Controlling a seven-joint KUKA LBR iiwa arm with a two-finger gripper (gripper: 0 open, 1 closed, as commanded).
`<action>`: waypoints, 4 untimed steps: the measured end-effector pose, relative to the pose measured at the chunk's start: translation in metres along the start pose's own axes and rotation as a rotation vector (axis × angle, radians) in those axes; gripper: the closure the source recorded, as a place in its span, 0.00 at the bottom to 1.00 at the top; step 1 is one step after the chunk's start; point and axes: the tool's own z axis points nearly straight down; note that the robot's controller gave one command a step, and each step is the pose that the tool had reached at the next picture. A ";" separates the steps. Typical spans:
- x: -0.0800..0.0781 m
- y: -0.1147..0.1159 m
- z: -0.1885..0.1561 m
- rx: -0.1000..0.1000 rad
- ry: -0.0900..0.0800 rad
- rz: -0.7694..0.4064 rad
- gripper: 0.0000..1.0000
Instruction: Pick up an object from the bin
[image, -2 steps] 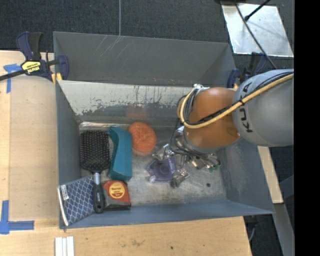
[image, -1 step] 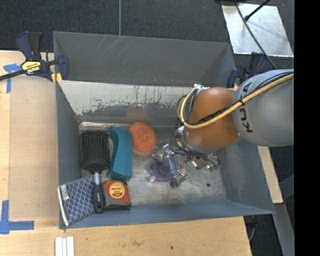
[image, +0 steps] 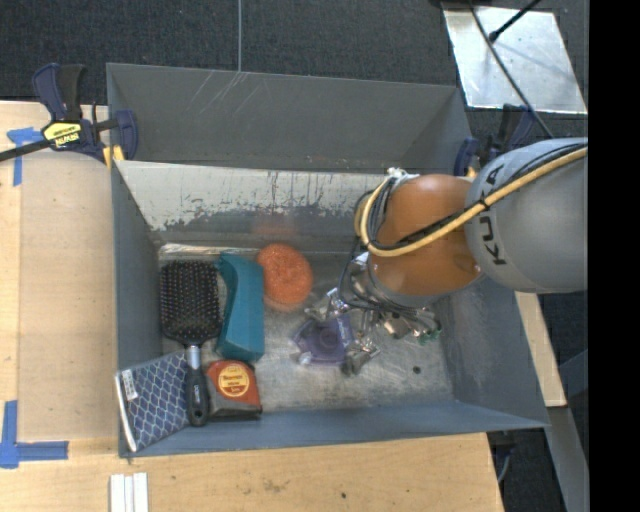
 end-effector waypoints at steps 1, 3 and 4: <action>0.001 -0.035 -0.023 -0.004 0.008 -0.354 1.00; -0.001 -0.070 -0.058 -0.005 0.007 -0.571 1.00; -0.001 -0.070 -0.058 -0.006 0.008 -0.570 1.00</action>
Offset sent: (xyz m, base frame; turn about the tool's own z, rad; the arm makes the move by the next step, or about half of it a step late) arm 0.0000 0.0000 0.0000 0.0000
